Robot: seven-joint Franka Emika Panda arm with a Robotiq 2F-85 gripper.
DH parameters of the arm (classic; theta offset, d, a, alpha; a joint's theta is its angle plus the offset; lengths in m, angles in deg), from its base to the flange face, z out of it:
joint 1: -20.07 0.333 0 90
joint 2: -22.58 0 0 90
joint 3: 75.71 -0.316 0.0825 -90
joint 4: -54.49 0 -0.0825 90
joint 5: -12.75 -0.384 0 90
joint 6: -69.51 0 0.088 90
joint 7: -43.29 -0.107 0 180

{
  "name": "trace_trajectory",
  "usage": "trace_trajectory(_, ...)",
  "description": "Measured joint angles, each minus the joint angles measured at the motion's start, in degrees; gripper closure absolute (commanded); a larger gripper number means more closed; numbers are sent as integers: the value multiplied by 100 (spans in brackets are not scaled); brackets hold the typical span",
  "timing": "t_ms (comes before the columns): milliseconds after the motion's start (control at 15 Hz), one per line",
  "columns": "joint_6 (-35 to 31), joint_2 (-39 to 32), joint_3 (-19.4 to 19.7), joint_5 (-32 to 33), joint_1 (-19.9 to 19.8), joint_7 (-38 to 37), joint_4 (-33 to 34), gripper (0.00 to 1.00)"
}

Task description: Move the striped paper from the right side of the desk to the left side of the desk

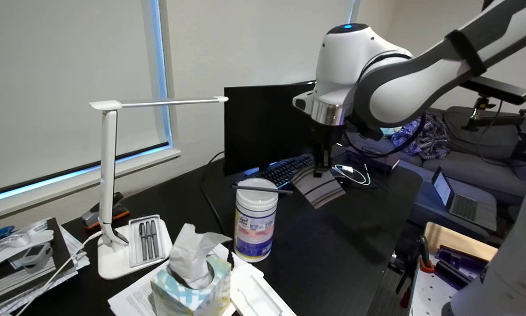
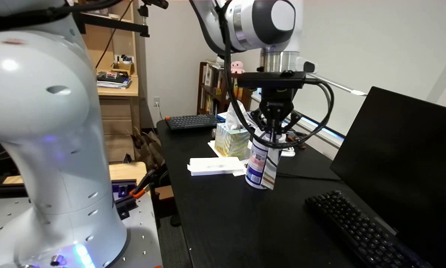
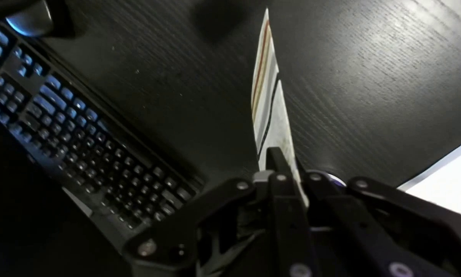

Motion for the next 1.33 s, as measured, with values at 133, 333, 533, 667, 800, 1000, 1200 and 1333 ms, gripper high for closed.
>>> trace_trajectory(133,9,4,-189,-2,231,128,-3,100)
trace_trajectory(333,214,93,-336,-106,521,439,-9,99)
trace_trajectory(533,477,285,-302,-134,543,650,-9,99)
trace_trajectory(667,493,328,-277,-135,533,703,-10,100)
trace_trajectory(800,493,326,-277,-135,530,703,-10,100)
trace_trajectory(1000,439,276,-295,-229,594,705,-95,100)
trace_trajectory(1200,-225,172,-377,-781,903,714,-423,100)
trace_trajectory(1333,-902,54,-479,-1204,1193,714,-642,100)
